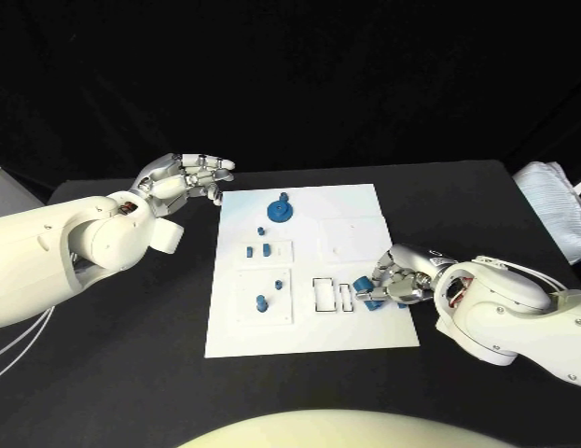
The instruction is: Assemble the parts on the task board
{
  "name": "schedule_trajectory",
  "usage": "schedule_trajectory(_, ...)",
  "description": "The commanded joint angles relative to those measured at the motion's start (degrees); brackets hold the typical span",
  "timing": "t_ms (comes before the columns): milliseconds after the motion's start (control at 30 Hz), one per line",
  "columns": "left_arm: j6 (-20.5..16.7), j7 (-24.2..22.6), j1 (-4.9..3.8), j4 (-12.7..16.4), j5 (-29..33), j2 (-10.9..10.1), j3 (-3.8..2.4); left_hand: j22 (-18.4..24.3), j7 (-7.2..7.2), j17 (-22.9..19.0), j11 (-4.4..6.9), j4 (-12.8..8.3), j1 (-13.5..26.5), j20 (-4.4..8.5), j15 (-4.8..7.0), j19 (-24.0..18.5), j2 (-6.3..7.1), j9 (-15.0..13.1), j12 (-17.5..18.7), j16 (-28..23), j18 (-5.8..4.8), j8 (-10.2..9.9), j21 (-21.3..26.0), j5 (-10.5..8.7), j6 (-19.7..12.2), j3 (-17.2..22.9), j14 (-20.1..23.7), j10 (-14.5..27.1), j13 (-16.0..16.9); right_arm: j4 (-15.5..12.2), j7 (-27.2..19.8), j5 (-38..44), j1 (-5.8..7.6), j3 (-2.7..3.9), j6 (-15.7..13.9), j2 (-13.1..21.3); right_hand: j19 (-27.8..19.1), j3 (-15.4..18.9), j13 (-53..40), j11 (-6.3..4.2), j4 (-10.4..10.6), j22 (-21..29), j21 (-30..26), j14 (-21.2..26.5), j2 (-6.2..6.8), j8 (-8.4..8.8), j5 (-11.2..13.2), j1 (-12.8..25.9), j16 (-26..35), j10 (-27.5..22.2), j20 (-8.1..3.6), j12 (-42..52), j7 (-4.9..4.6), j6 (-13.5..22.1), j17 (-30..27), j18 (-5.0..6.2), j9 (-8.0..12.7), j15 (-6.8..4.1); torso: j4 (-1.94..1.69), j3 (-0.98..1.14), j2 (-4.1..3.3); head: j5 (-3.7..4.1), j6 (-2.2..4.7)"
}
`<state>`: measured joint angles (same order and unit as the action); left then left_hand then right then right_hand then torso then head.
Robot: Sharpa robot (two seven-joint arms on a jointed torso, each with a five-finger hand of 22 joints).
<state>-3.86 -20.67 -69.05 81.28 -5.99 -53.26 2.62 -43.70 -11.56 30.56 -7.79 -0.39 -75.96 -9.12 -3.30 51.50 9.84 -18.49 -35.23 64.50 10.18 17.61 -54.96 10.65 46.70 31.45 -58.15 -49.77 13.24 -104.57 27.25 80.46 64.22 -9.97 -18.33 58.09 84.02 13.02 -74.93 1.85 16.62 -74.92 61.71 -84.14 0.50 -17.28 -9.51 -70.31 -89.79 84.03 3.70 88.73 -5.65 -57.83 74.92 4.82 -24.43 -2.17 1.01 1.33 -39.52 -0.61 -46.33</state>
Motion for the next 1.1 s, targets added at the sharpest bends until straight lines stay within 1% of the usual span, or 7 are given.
schedule_trajectory(33,0.94,-0.61,-0.01,0.23,-0.11,-0.06,-0.05,0.05,0.01,0.08,0.17,0.25,0.5,0.02,-0.25,0.26,-0.15,0.05,-0.13,0.37,0.37,0.38,0.21,0.07,-0.37,-0.03,0.16,0.38,-0.05,0.75,0.96,1.95,-0.7,-0.44,4.95,-0.37,1.69,0.07,-13.17,-0.58,-0.11,-7.14,-0.37,-5.85,0.79,0.4,0.34,-1.36,-0.18,4.74,-0.47,-0.24,-0.1,0.47,15.01,-0.5,0.42,-0.46,0.01,-0.08,0.02,-0.08,-0.15)
schedule_trajectory(133,0.99,-0.55,-0.01,0.24,-0.09,-0.1,-0.05,0.05,0.01,0.08,0.17,0.25,0.5,0.02,-0.25,0.26,-0.15,0.05,-0.13,0.37,0.37,0.38,0.21,0.07,-0.37,-0.03,0.16,0.38,-0.05,0.91,1.02,2.49,-0.79,-0.44,5.69,-0.56,1.67,-0.73,-13.14,-0.65,-0.29,-7.32,-0.23,-5.85,1.34,0.22,-0.55,-4.38,-0.18,4.7,-0.54,-0.34,0.0,0.31,15.01,-0.52,0.18,-0.53,0.07,-0.04,0.05,-0.07,-0.18)
schedule_trajectory(200,1.03,-0.51,-0.01,0.25,-0.08,-0.12,-0.05,0.05,0.01,0.08,0.17,0.25,0.5,0.02,-0.25,0.26,-0.15,0.05,-0.13,0.37,0.37,0.38,0.21,0.07,-0.37,-0.03,0.16,0.38,-0.05,0.95,1.05,2.72,-0.82,-0.45,5.98,-0.64,1.65,-4.06,-13.18,-0.69,-0.37,-7.44,-0.31,-5.84,2.3,0.26,-0.31,-8.27,-0.17,4.71,-0.59,-0.38,0.0,0.3,14.98,-0.53,0.07,-0.58,0.06,-0.03,0.08,-0.05,-0.25)
schedule_trajectory(367,1.1,-0.45,-0.01,0.25,-0.06,-0.14,-0.05,0.1,0.0,0.08,0.16,0.33,0.54,0.02,-0.25,0.3,-0.13,0.06,-0.19,0.4,0.38,0.43,0.28,0.08,-0.43,-0.08,0.16,0.41,-0.07,0.97,1.04,2.62,-0.88,-0.45,5.23,-0.76,1.65,-10.14,-13.22,-0.81,-0.42,-7.64,-0.36,-5.84,4.3,0.83,-4.93,-13.38,-0.18,4.69,-0.71,-0.47,0.08,-0.1,14.99,-0.52,0.47,-0.7,0.02,-0.08,0.1,0.09,-0.15)
schedule_trajectory(567,1.36,-0.16,-0.01,0.2,0.19,-0.15,-0.05,0.1,0.0,0.08,0.16,0.33,0.54,0.02,-0.25,0.3,-0.13,0.06,-0.19,0.4,0.38,0.43,0.28,0.08,-0.43,-0.08,0.16,0.41,-0.07,0.83,0.29,-5.0,-0.9,-0.44,1.25,-0.62,1.87,-12.91,-13.5,-1.07,0.1,-8.07,0.6,-5.86,5.1,0.87,-6.83,-10.81,-0.21,4.89,-0.82,-0.27,0.38,-1.41,15.08,-0.67,0.74,-0.86,-0.07,-0.1,0.09,0.15,0.1)
schedule_trajectory(833,1.8,0.44,-0.01,0.09,0.89,-0.33,-0.05,0.12,0.0,0.08,0.16,0.36,0.54,0.01,-0.25,0.3,-0.13,0.07,-0.2,0.4,0.38,0.44,0.3,0.08,-0.45,-0.09,0.17,0.44,-0.08,0.06,-1.91,-13.88,-0.6,-0.4,-3.09,-0.22,2.02,-14.95,-13.66,-1.58,0.07,-8.43,1.36,-5.86,6.01,0.1,-6.79,-8.44,-0.21,5.01,-1.09,-0.17,1.02,-2.91,15.08,-0.76,0.52,-1.24,0.04,-0.07,0.06,0.02,0.16)
schedule_trajectory(1100,1.81,0.51,-0.01,0.06,1.0,-0.28,-0.05,0.13,-0.01,0.08,0.16,0.37,0.54,0.01,-0.26,0.31,-0.13,0.08,-0.2,0.4,0.38,0.44,0.32,0.09,-0.49,-0.09,0.17,0.47,-0.09,-1.57,-3.94,-17.89,1.78,-0.3,-6.19,0.24,2.21,-16.29,-14.04,-1.84,0.12,-8.76,2.23,-5.86,6.07,-0.28,-6.57,-6.74,-0.21,5.27,-1.3,0.18,1.31,-3.44,15.08,-0.89,0.39,-1.48,-0.03,-0.11,0.03,0.2,0.25)
